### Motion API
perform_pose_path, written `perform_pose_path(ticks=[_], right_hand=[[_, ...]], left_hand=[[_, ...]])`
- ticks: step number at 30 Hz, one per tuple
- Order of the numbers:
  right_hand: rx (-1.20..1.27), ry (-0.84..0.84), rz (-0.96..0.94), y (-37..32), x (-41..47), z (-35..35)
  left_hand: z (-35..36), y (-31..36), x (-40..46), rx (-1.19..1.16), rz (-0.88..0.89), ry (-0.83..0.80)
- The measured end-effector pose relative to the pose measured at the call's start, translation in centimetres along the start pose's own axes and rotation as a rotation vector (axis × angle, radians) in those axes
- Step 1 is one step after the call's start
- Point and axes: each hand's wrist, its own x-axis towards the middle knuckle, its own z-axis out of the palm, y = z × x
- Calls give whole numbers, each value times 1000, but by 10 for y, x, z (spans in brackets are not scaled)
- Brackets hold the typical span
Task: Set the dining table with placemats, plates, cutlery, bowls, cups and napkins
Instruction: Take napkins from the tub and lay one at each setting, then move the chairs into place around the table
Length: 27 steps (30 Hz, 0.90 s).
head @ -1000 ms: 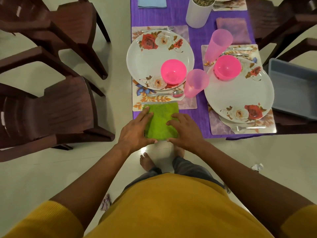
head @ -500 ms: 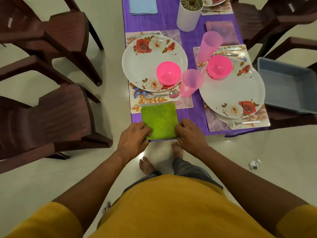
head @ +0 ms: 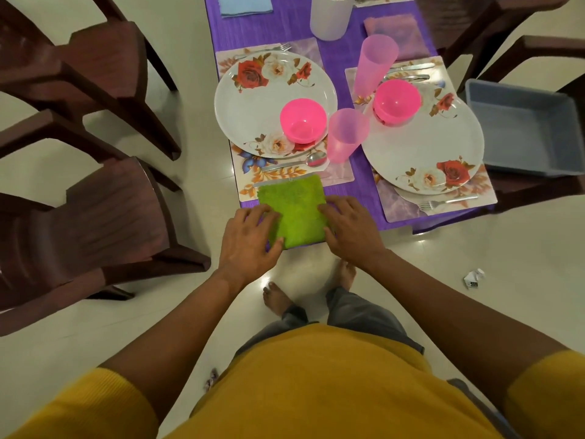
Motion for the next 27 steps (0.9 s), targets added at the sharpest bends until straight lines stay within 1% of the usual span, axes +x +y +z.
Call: perform_pose_path(ticks=[4, 7, 10, 12, 14, 16, 20, 23, 27], right_hand=[[-74, -203, 0, -4, 8, -4], [-49, -234, 2, -2, 9, -10], [53, -173, 8, 7, 5, -16], [146, -123, 35, 19, -3, -25], [246, -56, 70, 37, -18, -37], [352, 13, 126, 56, -37, -53], [492, 116, 255, 108, -77, -83], [560, 126, 387, 158, -109, -108], [590, 182, 485, 213, -149, -132]], left_hand=[[-2, 7, 9, 78, -72, -222], [-6, 15, 13, 92, -120, -269], [-12, 34, 20, 79, -184, -236], [-15, 53, 24, 18, -201, -161], [-16, 79, 30, -74, -172, -66], [-13, 110, 36, -225, -157, -15], [-3, 181, 52, -482, -157, -28], [12, 237, 71, -550, -92, -64], [25, 306, 95, -612, -20, -89]])
